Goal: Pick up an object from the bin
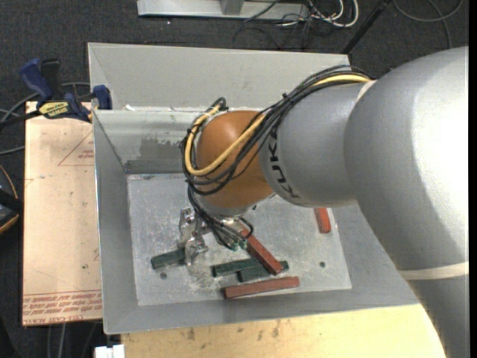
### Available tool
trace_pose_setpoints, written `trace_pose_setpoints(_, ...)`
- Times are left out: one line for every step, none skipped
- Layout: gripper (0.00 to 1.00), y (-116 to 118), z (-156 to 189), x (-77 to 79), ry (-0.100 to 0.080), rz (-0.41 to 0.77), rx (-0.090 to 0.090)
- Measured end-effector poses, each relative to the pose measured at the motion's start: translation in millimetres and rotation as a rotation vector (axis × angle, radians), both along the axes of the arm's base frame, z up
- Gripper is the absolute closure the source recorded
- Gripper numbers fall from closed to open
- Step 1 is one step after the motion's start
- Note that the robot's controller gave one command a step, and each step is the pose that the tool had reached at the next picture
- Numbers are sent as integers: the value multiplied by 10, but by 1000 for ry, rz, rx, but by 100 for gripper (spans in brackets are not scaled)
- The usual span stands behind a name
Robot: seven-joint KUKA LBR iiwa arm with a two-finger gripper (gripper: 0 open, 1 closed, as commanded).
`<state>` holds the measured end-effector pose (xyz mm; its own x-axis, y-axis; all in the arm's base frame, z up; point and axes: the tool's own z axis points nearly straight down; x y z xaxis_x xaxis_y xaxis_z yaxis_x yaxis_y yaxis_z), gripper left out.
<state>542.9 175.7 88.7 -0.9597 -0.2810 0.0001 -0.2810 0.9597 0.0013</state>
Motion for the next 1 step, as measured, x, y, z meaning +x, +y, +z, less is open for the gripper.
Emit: trace_pose_setpoints(100,0,0,0,0,0,0)
